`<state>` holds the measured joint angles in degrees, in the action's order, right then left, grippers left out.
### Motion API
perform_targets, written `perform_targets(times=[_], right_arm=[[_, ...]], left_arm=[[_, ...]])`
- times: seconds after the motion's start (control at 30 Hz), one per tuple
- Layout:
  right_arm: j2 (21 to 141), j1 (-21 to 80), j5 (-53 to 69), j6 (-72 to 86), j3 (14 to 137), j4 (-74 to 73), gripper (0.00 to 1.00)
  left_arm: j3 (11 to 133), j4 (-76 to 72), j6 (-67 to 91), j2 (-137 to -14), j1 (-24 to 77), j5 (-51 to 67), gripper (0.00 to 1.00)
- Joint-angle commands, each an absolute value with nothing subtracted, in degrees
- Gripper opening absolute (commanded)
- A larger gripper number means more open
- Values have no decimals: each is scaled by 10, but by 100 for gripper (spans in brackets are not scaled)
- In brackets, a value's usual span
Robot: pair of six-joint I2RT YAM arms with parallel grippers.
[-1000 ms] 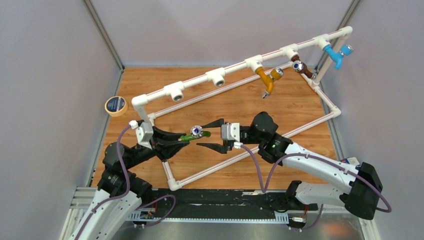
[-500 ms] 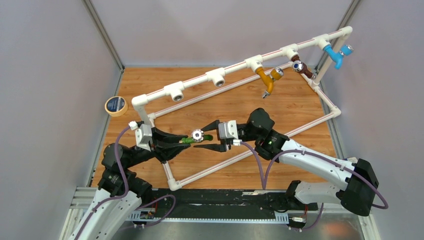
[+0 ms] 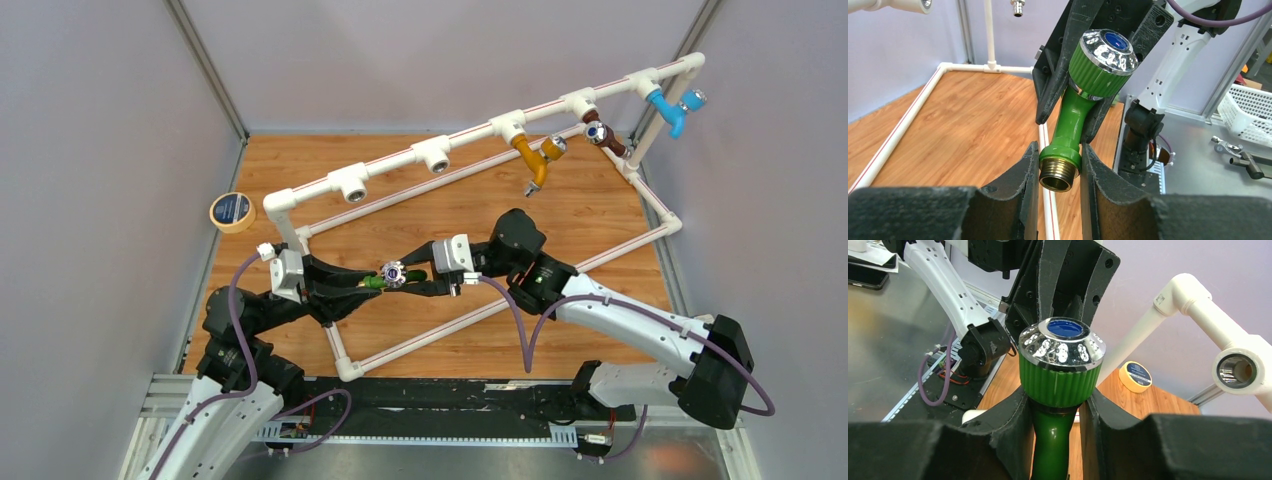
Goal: Install the water faucets
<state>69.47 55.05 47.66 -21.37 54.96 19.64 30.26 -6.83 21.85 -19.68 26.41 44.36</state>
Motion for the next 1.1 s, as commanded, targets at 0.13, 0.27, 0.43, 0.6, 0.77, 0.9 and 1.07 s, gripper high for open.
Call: perform_targets(times=[0.13, 0.27, 0.43, 0.6, 0.77, 0.9, 1.07], right_arm=[[700, 545, 493, -210, 578, 171, 0], [695, 541, 489, -206, 574, 166, 4], [700, 541, 501, -192, 579, 169, 34], [705, 540, 508, -165, 572, 199, 38], [706, 540, 506, -155, 570, 211, 41], [705, 541, 507, -148, 568, 221, 42], [702, 540, 512, -141, 570, 229, 43]], left_arm=[[303, -109, 225, -197, 262, 447, 0], [302, -112, 215, -190, 263, 436, 0], [280, -176, 230, -186, 262, 455, 0], [270, -208, 236, -178, 263, 455, 0], [268, -209, 229, -171, 262, 456, 0], [266, -210, 228, -170, 263, 457, 0], [267, -200, 222, -170, 262, 455, 0]])
